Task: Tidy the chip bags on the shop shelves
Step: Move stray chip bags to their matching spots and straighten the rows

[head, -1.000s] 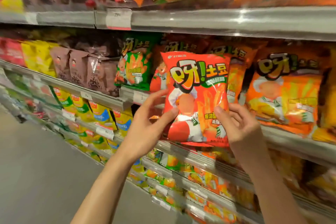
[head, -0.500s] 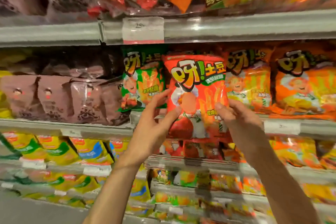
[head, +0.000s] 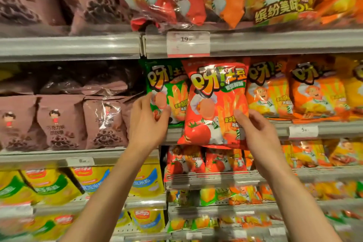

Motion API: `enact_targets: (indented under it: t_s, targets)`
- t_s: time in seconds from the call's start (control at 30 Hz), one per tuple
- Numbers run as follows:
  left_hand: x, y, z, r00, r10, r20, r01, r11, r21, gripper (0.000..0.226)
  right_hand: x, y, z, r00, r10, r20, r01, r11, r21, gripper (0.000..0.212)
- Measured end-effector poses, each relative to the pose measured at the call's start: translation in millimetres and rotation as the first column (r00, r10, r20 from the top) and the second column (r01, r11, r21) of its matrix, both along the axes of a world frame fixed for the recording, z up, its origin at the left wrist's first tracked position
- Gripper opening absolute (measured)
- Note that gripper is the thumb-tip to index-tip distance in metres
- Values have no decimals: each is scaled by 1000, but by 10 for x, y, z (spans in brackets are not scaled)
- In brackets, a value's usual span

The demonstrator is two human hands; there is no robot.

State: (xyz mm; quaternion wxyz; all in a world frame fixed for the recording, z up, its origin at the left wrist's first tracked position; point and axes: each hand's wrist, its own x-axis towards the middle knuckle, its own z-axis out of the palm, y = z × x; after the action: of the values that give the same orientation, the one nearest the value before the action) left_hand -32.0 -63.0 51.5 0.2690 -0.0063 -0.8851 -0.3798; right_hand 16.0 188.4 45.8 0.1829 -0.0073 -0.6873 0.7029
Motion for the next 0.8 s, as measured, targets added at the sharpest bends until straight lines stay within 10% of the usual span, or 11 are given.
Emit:
enact_targets:
  t_s: [0.8]
  targets:
    - [-5,-145,44,984,-39,-174,93,943,319,72,-31,205,-85,993,-104,56,100,993,68,81]
